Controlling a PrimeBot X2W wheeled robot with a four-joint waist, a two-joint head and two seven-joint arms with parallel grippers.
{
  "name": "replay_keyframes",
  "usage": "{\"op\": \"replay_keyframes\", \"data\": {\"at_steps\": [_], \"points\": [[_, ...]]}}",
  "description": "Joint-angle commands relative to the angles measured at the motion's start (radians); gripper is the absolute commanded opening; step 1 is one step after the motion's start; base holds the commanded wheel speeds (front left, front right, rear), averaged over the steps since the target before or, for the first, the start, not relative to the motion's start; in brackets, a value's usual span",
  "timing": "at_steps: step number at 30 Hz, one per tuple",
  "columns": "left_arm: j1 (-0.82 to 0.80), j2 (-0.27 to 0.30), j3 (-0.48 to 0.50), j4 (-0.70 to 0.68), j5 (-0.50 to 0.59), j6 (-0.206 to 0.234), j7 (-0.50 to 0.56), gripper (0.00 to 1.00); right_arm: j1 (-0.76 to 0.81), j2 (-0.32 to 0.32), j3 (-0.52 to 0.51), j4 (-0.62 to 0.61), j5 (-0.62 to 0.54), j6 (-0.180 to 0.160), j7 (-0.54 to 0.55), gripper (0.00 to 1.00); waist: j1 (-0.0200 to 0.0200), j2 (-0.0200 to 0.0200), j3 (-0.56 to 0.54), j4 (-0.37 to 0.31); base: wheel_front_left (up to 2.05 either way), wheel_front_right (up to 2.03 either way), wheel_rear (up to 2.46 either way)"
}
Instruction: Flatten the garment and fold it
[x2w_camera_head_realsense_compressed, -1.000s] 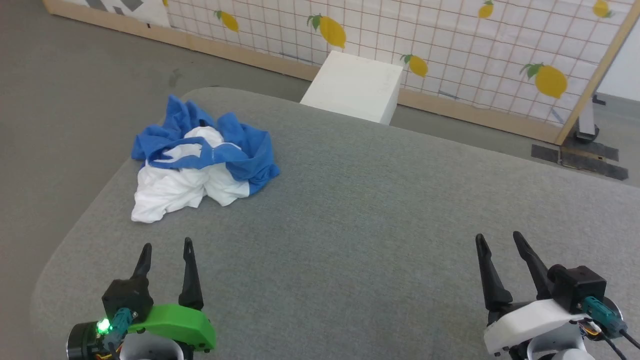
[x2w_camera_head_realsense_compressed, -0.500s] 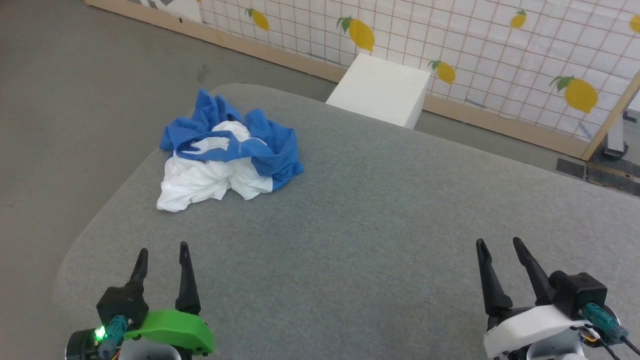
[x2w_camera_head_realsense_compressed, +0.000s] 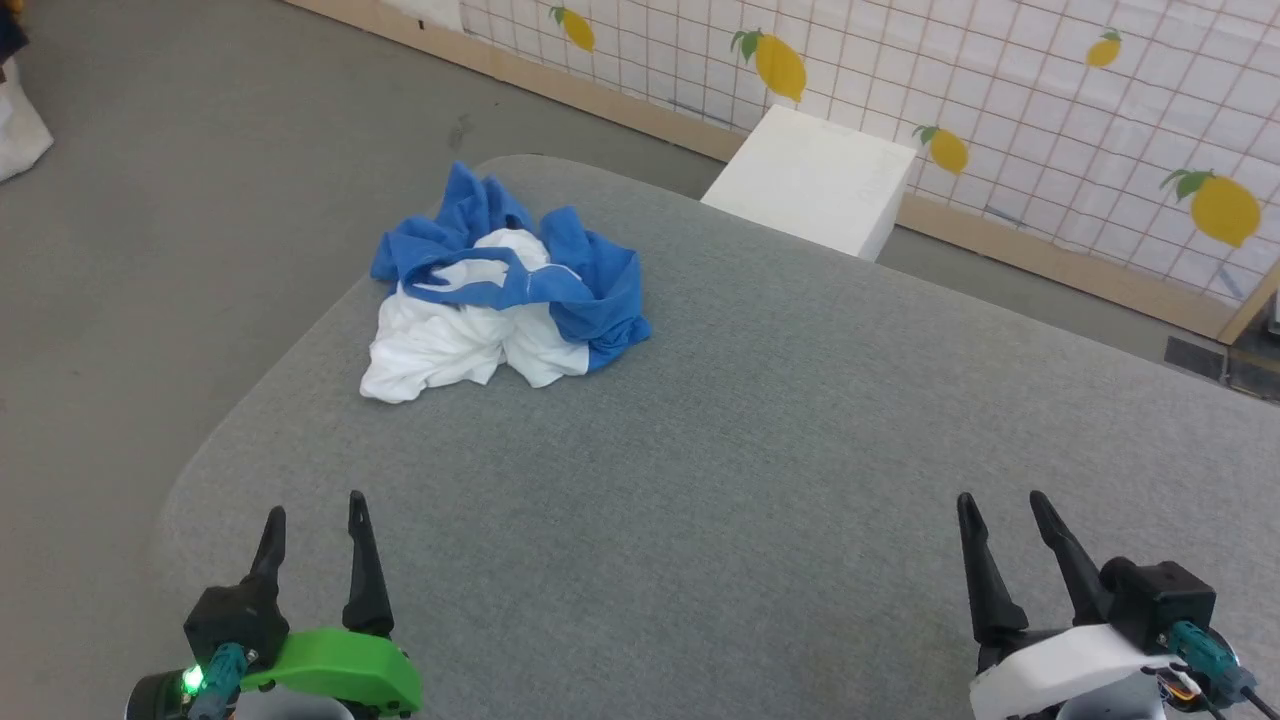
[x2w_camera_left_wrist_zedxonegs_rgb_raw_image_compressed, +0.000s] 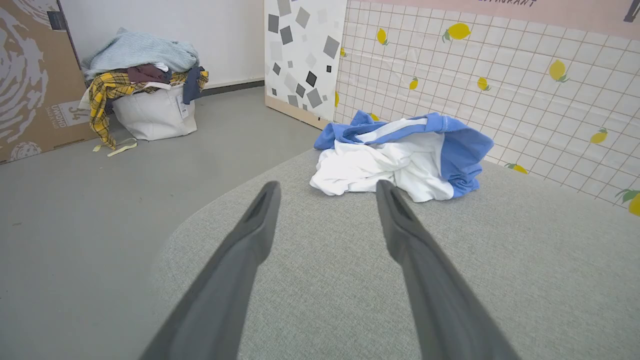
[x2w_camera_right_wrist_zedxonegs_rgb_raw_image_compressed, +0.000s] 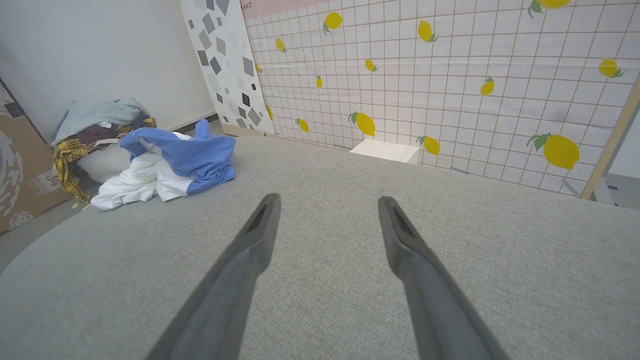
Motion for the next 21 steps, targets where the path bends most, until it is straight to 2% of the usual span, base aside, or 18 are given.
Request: {"op": "replay_keyframes", "data": {"at_steps": [1, 21], "points": [[0.019, -0.004, 0.004, 0.004, -0.012, 0.007, -0.011, 1.00, 0.010, 0.001, -0.005, 0.008, 0.002, -0.001, -0.012, 1.00, -0.0001, 0.0000, 0.002, 0.008, 0.00, 0.00, 0.00], [0.015, -0.005, 0.011, 0.033, -0.034, 0.009, -0.051, 1.00, 0.007, 0.001, -0.006, 0.033, -0.012, -0.001, -0.051, 1.00, -0.0001, 0.0000, 0.013, 0.064, 0.00, 0.00, 0.00]]}}
